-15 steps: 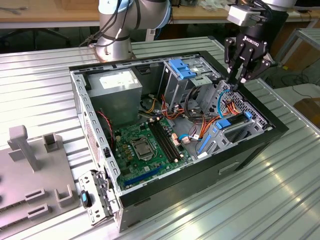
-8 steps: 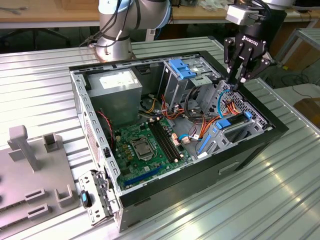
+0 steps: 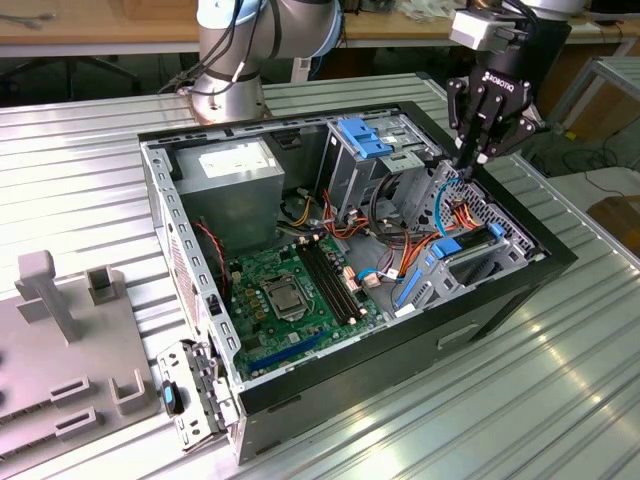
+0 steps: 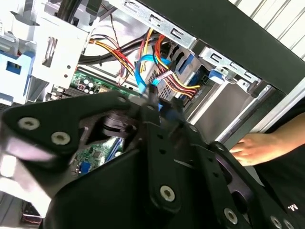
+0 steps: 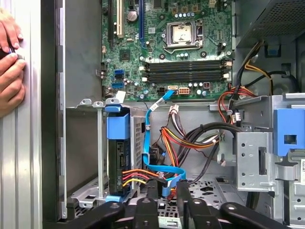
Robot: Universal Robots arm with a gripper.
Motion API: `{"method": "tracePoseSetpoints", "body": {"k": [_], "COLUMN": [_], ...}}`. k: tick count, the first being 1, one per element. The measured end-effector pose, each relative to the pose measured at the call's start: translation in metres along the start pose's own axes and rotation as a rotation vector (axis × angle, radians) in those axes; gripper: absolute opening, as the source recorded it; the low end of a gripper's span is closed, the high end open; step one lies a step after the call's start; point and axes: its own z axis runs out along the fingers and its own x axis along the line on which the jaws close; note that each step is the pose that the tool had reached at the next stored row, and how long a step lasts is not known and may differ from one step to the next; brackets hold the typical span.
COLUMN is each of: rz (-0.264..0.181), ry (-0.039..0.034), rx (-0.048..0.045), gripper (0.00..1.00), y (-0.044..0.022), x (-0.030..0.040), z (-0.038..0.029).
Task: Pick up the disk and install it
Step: 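Insert the second disk wire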
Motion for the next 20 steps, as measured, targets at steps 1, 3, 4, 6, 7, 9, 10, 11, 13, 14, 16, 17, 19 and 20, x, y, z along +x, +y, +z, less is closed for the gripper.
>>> {"method": "tracePoseSetpoints", "body": {"k": [1, 3, 4, 6, 7, 9, 10, 11, 13, 14, 16, 17, 19, 20], "rz": [0.000, 0.000, 0.000, 0.001, 0.001, 0.001, 0.001, 0.002, 0.002, 0.002, 0.002, 0.002, 0.002, 0.002], "ry": [0.0043, 0.0147, 0.0207, 0.0338, 0.0398, 0.0539, 0.0557, 0.0573, 0.0603, 0.0617, 0.0635, 0.0643, 0.0670, 0.0686], "rx": [0.0000, 0.0001, 0.0002, 0.0004, 0.0005, 0.0007, 0.0009, 0.0011, 0.0016, 0.0017, 0.0020, 0.0022, 0.0024, 0.0025], "gripper": [0.22, 0.16, 0.11, 0.11, 0.11, 0.11, 0.11, 0.11, 0.11, 0.11, 0.11, 0.11, 0.11, 0.11], "y": [0.0000, 0.0000, 0.0000, 0.0000, 0.0000, 0.0000, -0.0001, -0.0001, -0.0002, -0.0002, -0.0002, -0.0003, -0.0003, -0.0003], "x": [0.0000, -0.0001, -0.0001, -0.0001, -0.0002, -0.0004, -0.0004, -0.0003, 0.0003, 0.0010, 0.0030, 0.0035, 0.0049, 0.0056], "z": [0.0001, 0.0003, 0.0005, 0.0008, 0.0011, 0.0026, 0.0035, 0.0044, 0.0059, 0.0070, 0.0094, 0.0101, 0.0117, 0.0124]}}
